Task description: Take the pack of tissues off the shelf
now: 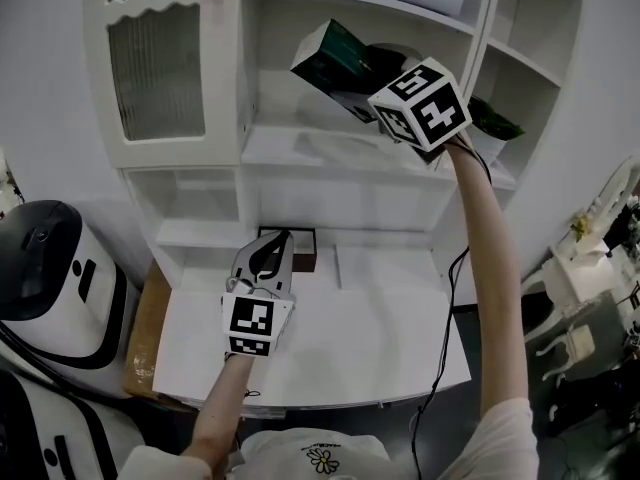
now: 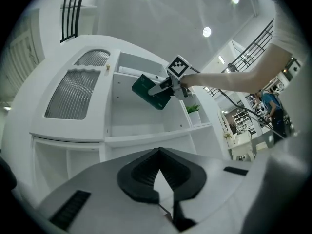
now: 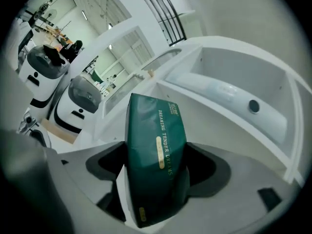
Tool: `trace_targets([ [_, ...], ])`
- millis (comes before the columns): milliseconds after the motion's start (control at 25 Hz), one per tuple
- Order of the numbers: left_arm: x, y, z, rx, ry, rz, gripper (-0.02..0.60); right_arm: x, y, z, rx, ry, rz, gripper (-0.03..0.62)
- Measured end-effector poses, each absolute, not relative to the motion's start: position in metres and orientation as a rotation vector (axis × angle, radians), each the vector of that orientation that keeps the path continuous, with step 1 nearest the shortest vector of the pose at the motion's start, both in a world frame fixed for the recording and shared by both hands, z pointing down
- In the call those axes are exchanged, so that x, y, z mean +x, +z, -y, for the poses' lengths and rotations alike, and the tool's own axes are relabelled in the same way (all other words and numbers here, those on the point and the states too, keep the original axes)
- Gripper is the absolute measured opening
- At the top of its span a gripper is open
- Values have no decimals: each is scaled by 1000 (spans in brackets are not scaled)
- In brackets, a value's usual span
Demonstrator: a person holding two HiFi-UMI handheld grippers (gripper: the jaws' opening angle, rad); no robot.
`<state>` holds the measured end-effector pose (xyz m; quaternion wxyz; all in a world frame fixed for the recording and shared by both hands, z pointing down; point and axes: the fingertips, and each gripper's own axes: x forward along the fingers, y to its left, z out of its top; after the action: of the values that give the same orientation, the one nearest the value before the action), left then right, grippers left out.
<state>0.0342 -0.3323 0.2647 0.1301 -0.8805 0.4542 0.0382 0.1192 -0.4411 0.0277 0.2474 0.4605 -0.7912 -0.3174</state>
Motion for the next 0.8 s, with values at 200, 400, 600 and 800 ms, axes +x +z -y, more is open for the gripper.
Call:
trace_targets([
  [200, 37, 264, 320, -2542, 111, -1295, 0, 140, 32, 401, 1458, -974, 2198, 397],
  [400, 38, 259, 314, -2549, 137, -1310, 0, 149, 42, 354, 1626, -1095, 2217, 397],
  [600, 39, 248, 301, -2525, 186, -1313, 0, 146, 58, 303, 1749, -1247, 2245, 397],
  [800, 41, 235, 282, -2500, 244, -1307, 0, 141, 85, 258, 1930, -1296, 2324, 397],
])
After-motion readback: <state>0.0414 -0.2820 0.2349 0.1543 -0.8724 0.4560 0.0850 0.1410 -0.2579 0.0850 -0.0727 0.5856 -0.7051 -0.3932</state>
